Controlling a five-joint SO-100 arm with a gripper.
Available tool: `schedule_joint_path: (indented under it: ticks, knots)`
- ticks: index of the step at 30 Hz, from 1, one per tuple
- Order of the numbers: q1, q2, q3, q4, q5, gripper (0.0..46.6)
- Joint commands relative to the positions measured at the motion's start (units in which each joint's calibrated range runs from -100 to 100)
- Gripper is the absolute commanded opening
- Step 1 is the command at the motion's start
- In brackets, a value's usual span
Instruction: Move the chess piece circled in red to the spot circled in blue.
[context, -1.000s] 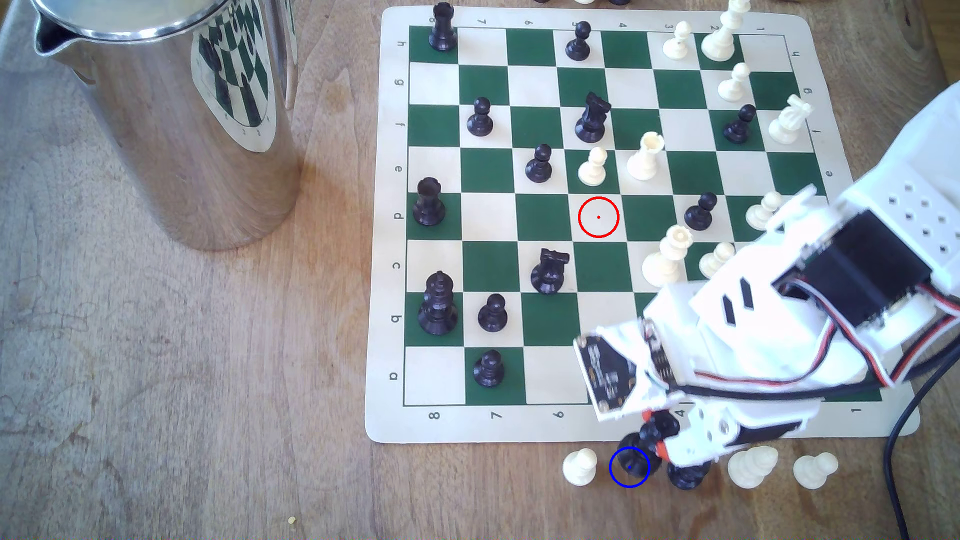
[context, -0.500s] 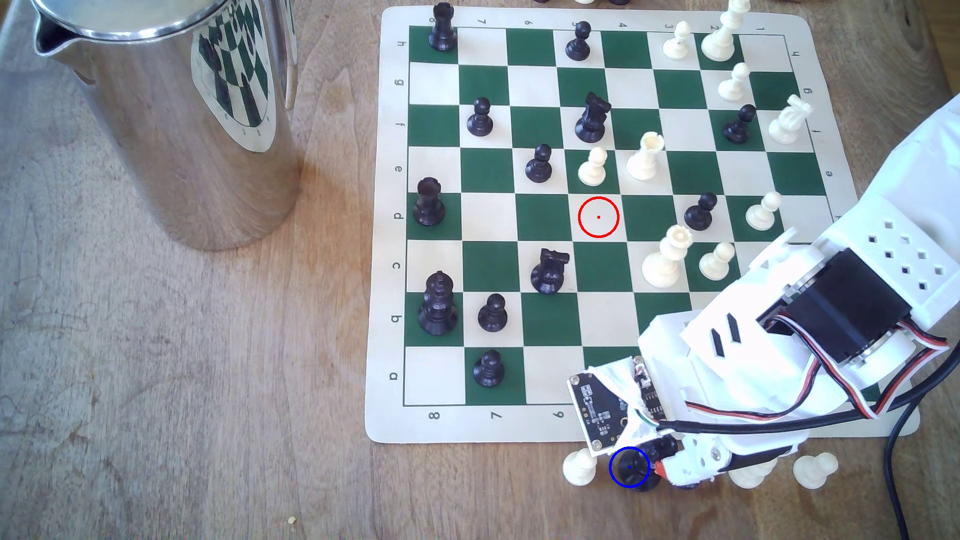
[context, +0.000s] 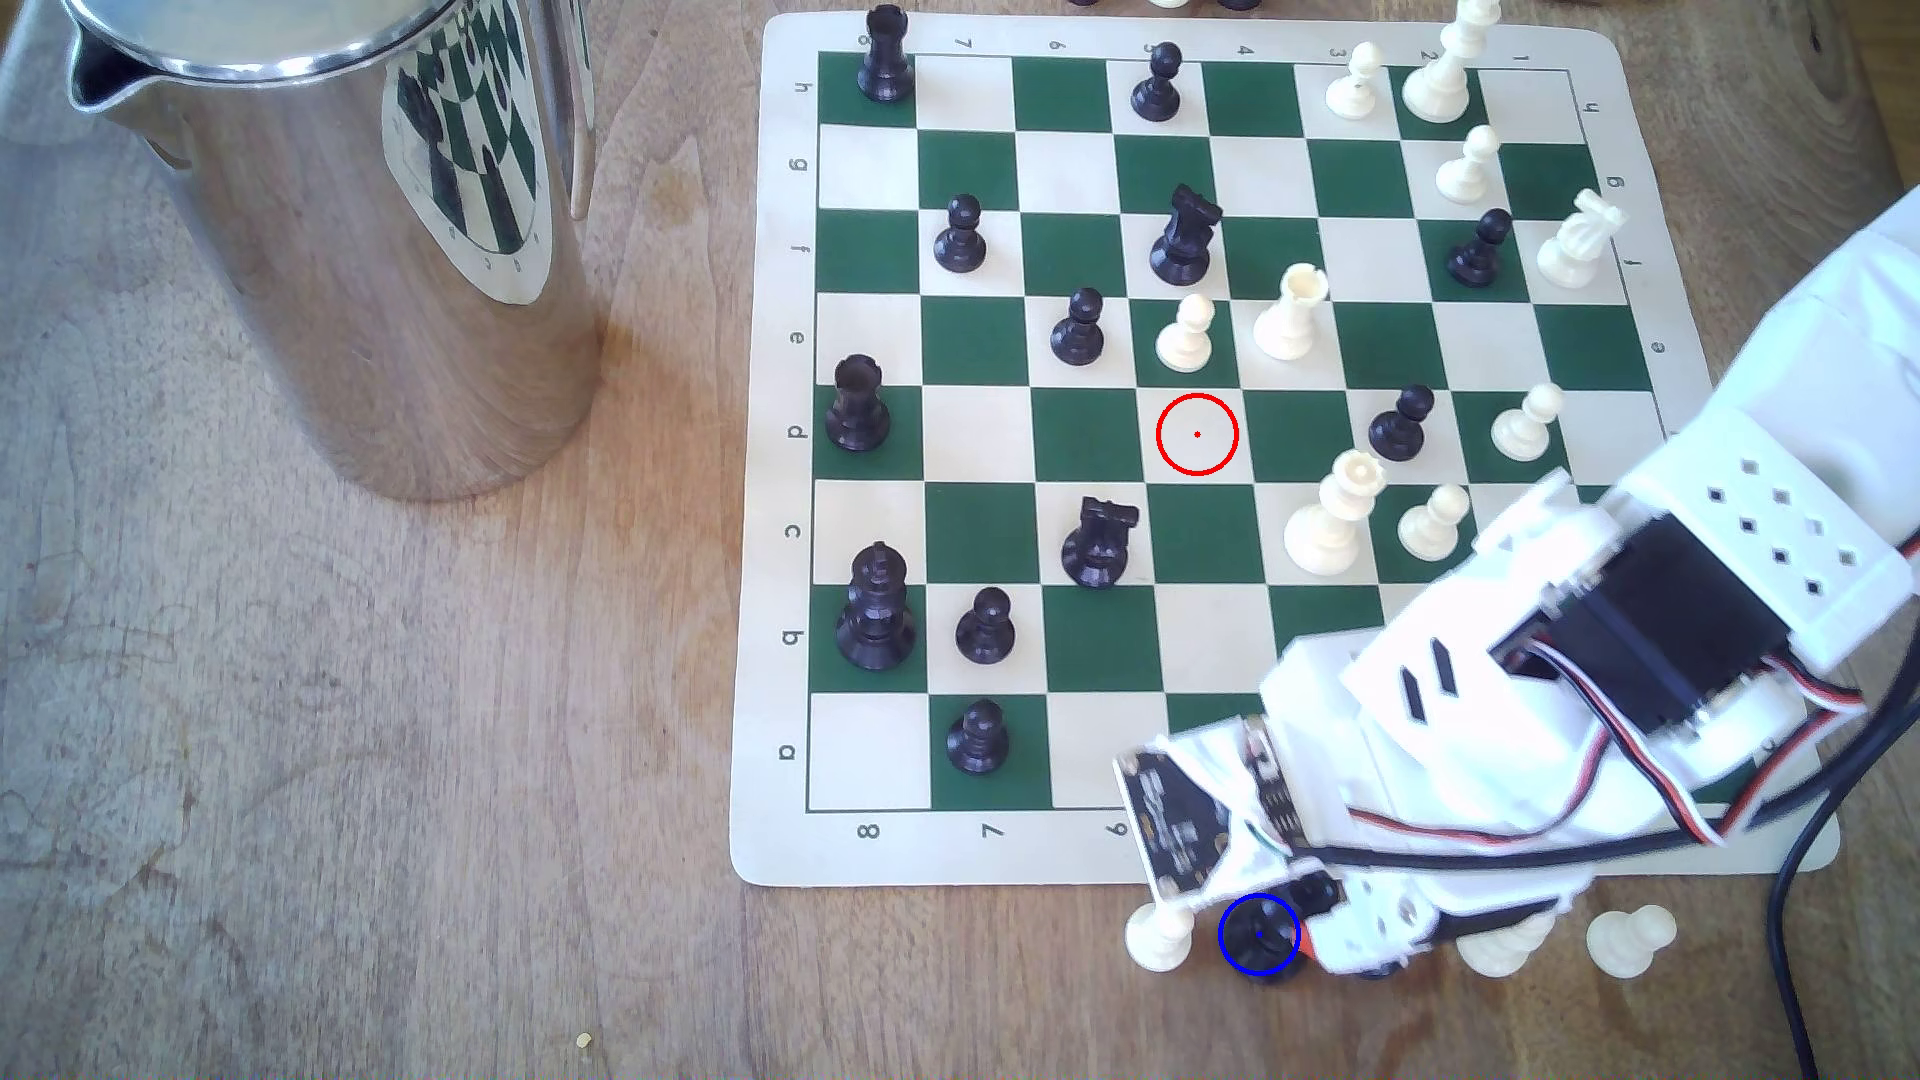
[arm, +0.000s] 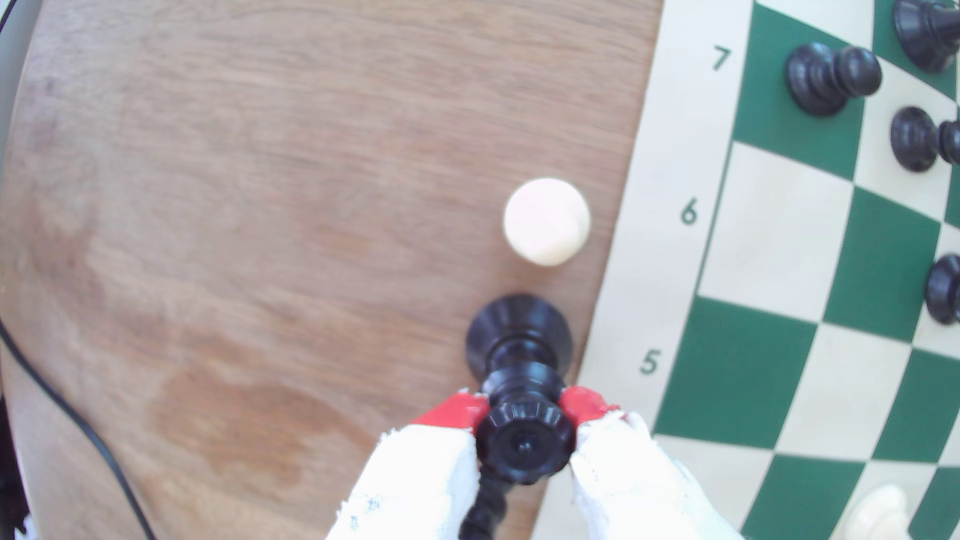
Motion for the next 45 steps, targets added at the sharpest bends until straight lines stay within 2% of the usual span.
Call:
schedule_joint_path:
  ticks: [1, 9, 21, 33, 39, 40, 45]
  knots:
    - [0.46, -1.76, -4.56, 0.18, -0.15, 9.8]
    - [0.38, -1.76, -4.28, 1.24, 0.10, 13.7]
    - [0.54, -6.85, -4.37, 5.83, 0.63, 13.8]
    - [2.57, -19.33, -0.48, 12.30, 1.03, 13.8]
    - [4.29, -30.79, 13.49, 12.13, 2.59, 13.6]
    - [5.23, -35.46, 19.20, 11.64, 2.78, 13.5]
    - [10.94, -49.38, 33.07, 9.76, 3.81, 14.0]
